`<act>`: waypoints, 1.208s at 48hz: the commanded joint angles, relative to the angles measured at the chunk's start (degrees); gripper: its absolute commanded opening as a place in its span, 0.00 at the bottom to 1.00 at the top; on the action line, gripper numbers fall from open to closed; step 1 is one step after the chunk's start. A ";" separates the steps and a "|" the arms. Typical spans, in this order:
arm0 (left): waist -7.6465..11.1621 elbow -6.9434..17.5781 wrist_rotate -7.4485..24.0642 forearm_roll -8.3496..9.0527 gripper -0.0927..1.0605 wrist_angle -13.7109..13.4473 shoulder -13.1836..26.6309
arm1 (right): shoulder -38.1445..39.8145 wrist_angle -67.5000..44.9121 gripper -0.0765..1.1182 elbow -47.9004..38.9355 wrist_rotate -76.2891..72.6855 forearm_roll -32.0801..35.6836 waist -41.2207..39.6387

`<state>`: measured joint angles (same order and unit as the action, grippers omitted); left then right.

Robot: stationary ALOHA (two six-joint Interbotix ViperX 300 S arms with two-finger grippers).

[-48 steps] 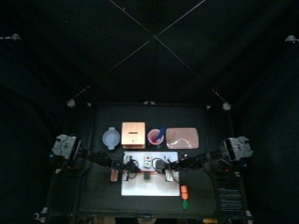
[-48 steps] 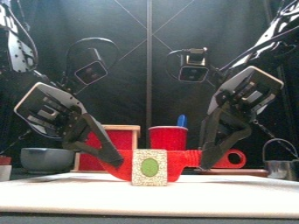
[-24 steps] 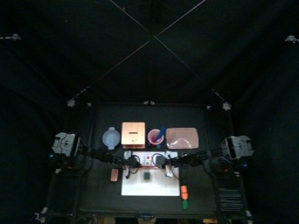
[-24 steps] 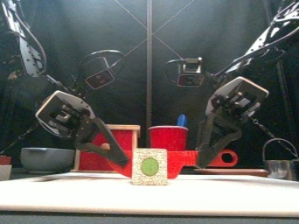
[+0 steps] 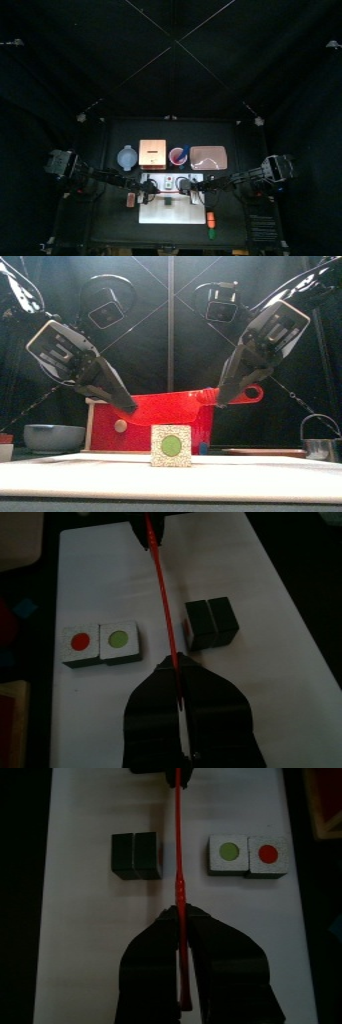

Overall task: Cut the sushi into 4 pieces with the knife
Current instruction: Cut the sushi into 4 pieces

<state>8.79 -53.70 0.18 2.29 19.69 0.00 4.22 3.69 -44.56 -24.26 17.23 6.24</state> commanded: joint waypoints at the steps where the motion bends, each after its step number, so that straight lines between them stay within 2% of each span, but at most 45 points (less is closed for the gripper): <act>1: 2.81 0.09 0.00 0.26 0.22 -0.18 0.35 | 1.85 -0.09 0.24 0.53 -0.18 -0.09 0.88; 16: 5.98 1.76 -0.26 -0.53 0.22 -0.18 4.92 | 0.18 -1.23 0.24 0.44 -0.26 -1.32 2.11; 24: 6.24 1.93 -0.18 -0.62 0.22 -0.44 5.36 | -1.58 -1.32 0.24 0.79 -0.26 -1.41 2.02; 37: 5.71 1.49 0.26 -0.44 0.22 -1.14 2.20 | 0.26 -1.05 0.24 1.41 0.44 0.00 1.67; 46: 5.71 0.79 0.26 0.18 0.22 -2.37 -2.64 | 3.16 -0.97 0.24 1.14 0.09 1.23 1.49; 52: 5.62 0.00 0.18 0.26 0.22 -2.02 -5.10 | 3.87 -0.97 0.24 0.79 -0.26 1.05 1.85; 58: 6.33 -0.26 -0.09 0.09 0.22 -1.14 -4.83 | 3.08 -0.97 0.24 0.53 -0.35 0.00 2.20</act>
<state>13.01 -54.14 -0.18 1.93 18.19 -4.39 6.15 2.55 -44.03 -24.70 17.75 8.44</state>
